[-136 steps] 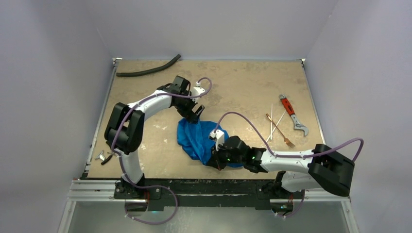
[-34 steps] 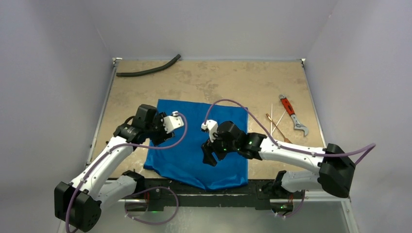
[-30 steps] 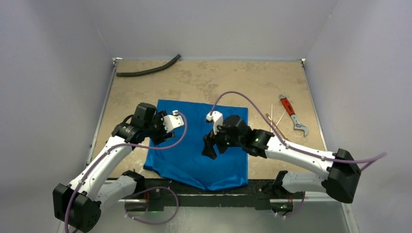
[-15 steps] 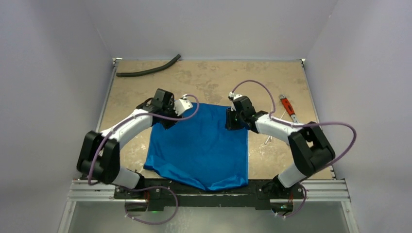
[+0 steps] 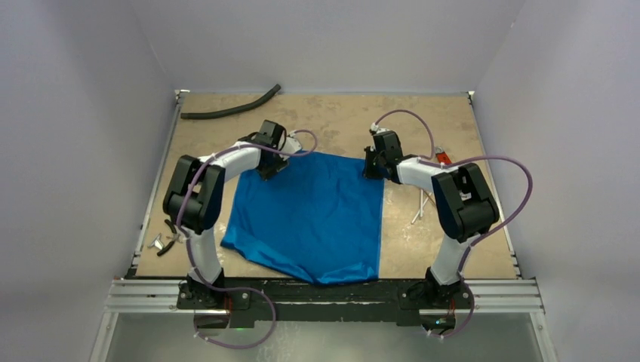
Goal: Fold the napkin into a case and place the utensils inside
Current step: Flatten the napkin at the center of the board.
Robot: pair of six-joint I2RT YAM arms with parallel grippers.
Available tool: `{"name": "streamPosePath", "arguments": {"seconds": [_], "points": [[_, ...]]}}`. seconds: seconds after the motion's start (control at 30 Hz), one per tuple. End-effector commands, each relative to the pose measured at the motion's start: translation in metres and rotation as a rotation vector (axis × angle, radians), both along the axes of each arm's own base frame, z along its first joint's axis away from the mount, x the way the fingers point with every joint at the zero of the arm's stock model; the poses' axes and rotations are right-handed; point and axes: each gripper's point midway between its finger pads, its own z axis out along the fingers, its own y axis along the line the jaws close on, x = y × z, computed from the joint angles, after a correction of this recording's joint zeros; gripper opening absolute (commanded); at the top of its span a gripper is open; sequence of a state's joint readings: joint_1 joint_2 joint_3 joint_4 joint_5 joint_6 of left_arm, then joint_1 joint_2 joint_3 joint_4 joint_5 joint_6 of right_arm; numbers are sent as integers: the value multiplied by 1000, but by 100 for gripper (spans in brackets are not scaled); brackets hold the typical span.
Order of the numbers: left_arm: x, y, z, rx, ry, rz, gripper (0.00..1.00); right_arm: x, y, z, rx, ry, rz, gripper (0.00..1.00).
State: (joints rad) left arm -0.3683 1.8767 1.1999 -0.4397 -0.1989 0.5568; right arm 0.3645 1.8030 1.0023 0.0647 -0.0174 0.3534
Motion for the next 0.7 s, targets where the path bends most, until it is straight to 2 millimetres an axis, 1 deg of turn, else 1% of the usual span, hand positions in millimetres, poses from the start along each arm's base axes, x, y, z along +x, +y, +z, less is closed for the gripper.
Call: {"name": "streamPosePath", "arguments": {"seconds": [0.0, 0.1, 0.2, 0.33, 0.43, 0.47, 0.5, 0.53, 0.6, 0.63, 0.67], "points": [[23, 12, -17, 39, 35, 91, 54, 31, -11, -4, 9, -17, -37, 10], [41, 7, -18, 24, 19, 98, 54, 54, -15, -9, 28, -21, -67, 7], [60, 2, -19, 13, 2, 114, 54, 79, -13, -9, 54, -46, -89, 6], [88, -6, -10, -12, -65, 127, 54, 125, -3, 5, 74, -108, -99, 9], [108, -10, 1, -36, -111, 150, 55, 152, -1, 26, 71, -160, -114, 9], [114, -12, 7, -46, -125, 155, 55, 158, -1, 36, 69, -181, -117, 11], [118, -13, 13, -52, -134, 157, 56, 162, 0, 47, 72, -203, -117, 16], [124, -15, 23, -63, -156, 158, 58, 164, 1, 59, 76, -222, -111, 22], [128, -18, 45, -86, -182, 147, 61, 162, -3, 87, 71, -273, -112, 30], [127, -19, 56, -98, -187, 140, 63, 156, -3, 102, 72, -299, -103, 36], [122, -20, 68, -113, -185, 128, 65, 147, -5, 110, 81, -308, -103, 42]]}}
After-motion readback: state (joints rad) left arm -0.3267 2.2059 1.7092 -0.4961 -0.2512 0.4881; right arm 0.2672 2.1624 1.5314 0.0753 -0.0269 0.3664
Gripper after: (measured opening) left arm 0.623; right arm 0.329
